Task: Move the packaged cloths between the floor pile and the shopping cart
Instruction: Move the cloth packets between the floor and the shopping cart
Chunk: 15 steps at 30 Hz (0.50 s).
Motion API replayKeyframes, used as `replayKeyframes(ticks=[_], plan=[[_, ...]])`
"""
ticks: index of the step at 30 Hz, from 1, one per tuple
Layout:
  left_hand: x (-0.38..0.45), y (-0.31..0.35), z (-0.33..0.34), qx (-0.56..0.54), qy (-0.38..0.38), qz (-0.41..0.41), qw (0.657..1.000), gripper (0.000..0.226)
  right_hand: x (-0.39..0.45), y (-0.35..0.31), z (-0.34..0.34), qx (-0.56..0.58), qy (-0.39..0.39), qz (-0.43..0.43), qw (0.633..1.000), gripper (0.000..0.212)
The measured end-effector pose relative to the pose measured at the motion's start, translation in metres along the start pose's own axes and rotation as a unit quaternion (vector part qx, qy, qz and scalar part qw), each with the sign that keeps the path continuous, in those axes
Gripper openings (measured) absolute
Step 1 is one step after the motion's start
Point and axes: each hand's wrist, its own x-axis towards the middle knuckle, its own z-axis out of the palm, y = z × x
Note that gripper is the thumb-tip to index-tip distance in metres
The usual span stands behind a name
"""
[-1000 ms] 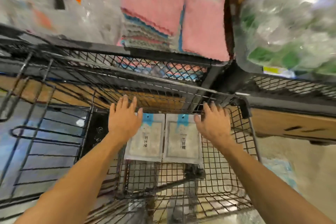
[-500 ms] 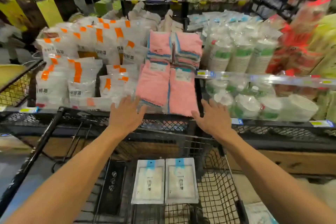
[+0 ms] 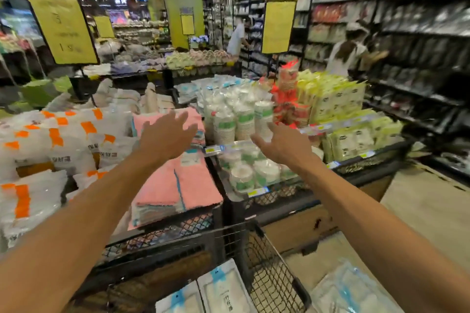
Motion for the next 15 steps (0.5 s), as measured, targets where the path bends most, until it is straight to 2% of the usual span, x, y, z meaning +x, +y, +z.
replayKeyframes(ticks=[2,5,11,15], plan=[[0.005,0.028,-0.006,-0.014,0.016,0.054,0.998,0.057,-0.017,0.023,-0.018,-0.017,0.018,0.044,0.999,0.085],[0.004,0.078,-0.012,-0.011,0.009,0.142,0.990,0.074,-0.049,0.059,-0.043,-0.036,0.029,0.122,0.991,0.087],[-0.024,0.192,-0.011,-0.083,0.006,0.261,0.962,0.057,-0.134,0.123,-0.088,-0.049,0.053,0.247,0.966,0.085],[-0.050,0.259,-0.011,-0.116,-0.011,0.340,0.933,0.061,-0.196,0.165,-0.112,-0.054,0.071,0.314,0.945,0.082]])
